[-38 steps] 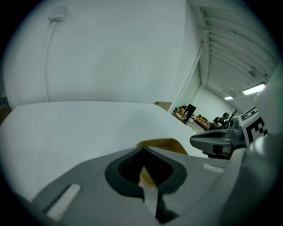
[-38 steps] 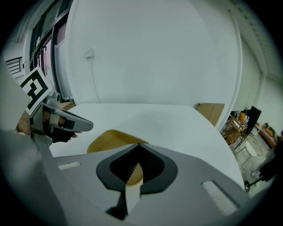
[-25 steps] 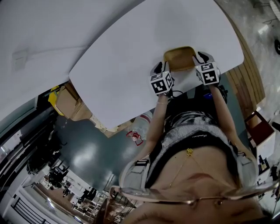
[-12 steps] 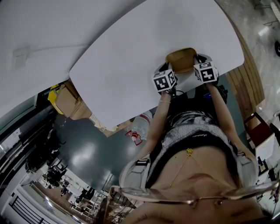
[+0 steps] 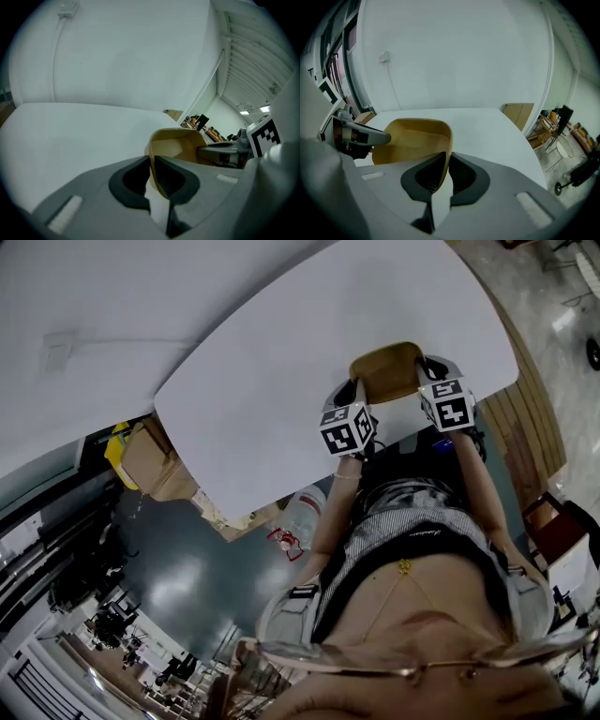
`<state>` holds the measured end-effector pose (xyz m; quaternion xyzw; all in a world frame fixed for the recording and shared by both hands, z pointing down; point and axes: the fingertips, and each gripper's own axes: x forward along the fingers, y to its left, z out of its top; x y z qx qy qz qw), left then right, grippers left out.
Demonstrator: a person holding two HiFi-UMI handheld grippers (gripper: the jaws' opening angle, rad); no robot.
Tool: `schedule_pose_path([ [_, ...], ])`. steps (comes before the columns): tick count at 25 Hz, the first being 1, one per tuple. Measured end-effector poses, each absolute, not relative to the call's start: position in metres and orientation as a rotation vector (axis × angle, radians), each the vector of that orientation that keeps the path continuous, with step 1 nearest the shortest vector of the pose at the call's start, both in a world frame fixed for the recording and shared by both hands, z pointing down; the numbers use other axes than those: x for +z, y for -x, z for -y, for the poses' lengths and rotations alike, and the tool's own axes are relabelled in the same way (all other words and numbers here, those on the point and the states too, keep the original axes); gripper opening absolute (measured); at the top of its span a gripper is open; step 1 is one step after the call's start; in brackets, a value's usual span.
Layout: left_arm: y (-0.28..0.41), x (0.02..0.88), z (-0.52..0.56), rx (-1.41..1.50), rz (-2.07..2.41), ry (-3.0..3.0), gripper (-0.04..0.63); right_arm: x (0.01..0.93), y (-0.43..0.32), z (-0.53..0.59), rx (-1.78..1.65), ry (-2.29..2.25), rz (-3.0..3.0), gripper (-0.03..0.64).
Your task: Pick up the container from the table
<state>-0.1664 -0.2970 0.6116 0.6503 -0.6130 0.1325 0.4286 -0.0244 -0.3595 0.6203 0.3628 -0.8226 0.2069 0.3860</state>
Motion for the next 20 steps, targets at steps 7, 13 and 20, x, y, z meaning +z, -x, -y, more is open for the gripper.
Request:
schedule_pose_path([
  [7, 0.175, 0.558, 0.295, 0.256, 1.586, -1.665, 0.031, 0.564, 0.036, 0.36, 0.459, -0.924, 2.175, 0.049],
  [13, 0.182, 0.528, 0.29, 0.219, 1.641, -1.698, 0.031, 0.536, 0.042, 0.357, 0.413, -0.938, 2.231, 0.049],
  [20, 0.182, 0.522, 0.287, 0.197, 1.662, -1.706, 0.031, 0.526, 0.045, 0.355, 0.383, -0.939, 2.25, 0.049],
])
